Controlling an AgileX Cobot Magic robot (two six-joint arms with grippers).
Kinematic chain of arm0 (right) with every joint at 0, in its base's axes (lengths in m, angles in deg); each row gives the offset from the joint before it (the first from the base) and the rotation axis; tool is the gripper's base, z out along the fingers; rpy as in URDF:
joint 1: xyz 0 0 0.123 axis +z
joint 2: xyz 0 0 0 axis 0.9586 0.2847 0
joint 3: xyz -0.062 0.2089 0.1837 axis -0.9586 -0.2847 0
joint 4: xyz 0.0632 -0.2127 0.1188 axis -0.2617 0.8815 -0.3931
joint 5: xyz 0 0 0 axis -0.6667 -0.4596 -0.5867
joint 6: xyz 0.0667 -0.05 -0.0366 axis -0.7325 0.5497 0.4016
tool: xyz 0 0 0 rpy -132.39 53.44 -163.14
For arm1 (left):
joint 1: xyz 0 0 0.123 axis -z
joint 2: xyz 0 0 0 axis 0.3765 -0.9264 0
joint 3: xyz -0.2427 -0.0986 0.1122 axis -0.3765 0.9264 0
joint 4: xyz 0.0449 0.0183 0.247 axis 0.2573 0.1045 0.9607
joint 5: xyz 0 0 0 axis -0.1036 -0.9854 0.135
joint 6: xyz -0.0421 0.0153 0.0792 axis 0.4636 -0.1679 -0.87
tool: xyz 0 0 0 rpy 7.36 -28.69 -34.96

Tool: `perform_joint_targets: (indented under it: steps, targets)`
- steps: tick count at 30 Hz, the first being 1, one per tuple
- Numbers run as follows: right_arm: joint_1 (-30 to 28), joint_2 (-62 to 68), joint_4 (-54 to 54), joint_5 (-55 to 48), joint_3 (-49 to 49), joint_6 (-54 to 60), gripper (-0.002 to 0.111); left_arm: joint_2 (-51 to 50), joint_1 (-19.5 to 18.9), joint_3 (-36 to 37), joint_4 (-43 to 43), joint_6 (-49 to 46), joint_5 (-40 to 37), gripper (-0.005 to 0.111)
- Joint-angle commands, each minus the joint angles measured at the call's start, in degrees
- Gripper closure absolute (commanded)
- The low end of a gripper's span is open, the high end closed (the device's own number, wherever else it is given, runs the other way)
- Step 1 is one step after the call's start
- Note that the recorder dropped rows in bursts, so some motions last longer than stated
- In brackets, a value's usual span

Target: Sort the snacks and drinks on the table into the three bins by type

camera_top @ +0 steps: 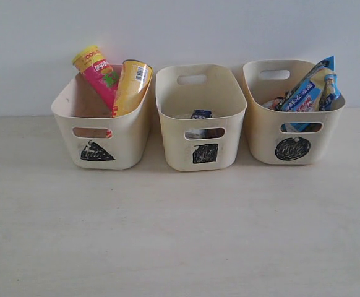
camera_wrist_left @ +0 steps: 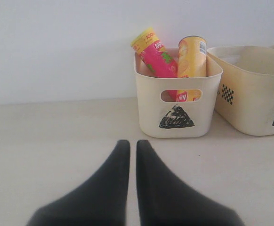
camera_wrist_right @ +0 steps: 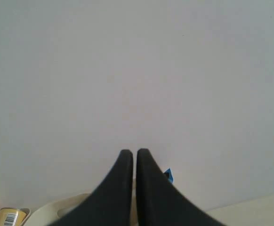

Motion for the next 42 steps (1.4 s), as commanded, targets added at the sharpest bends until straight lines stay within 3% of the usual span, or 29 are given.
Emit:
perform_joint_targets:
  steps: [1,9,13,21,24,35,37,38,40,42]
  targets:
    - [-0.1,-0.4,0.4,0.0,-0.3,0.2,0.108,0.2,-0.1,0.2,-0.3,-0.1,-0.2,0.102]
    - [-0.5,-0.7,0.4,2.9,-0.3,4.1,0.108,0.2,-0.1,0.2,-0.3,-0.1,-0.2,0.102]
    - [-5.7,-2.3,0.4,-10.0,-1.2,20.1,0.108,0.2,-0.1,0.2,-0.3,-0.1,-0.2,0.102]
    - [-10.1,-13.9,-0.9,-6.8,-18.3,13.0,0.108,0.2,-0.1,0.2,-0.3,-0.1,-0.2,0.102]
    - [-10.8,-15.0,-0.6,-10.4,-18.7,13.9,0.108,0.2,-0.1,0.2,-0.3,-0.1,-0.2,0.102]
    - [-10.8,-15.0,0.0,-7.5,-18.7,13.2,0.108,0.2,-0.1,0.2,-0.3,-0.1,-0.2,0.102]
    - [-10.8,-15.0,26.0,-8.4,-18.7,-11.0,0.108,0.2,-0.1,0.2,-0.3,-0.1,-0.2,0.102]
    - [-10.8,-15.0,32.0,-9.5,-18.7,-17.4,0.108,0.2,-0.1,0.2,-0.3,-0.1,-0.2,0.102]
    - [-10.8,-15.0,40.6,-13.3,-18.7,-26.3,0.108,0.2,-0.1,0.2,-0.3,-0.1,-0.2,0.102]
    - [-10.8,-15.0,41.1,-17.9,-18.7,-26.8,0.108,0.2,-0.1,0.2,-0.3,-0.1,-0.2,0.102]
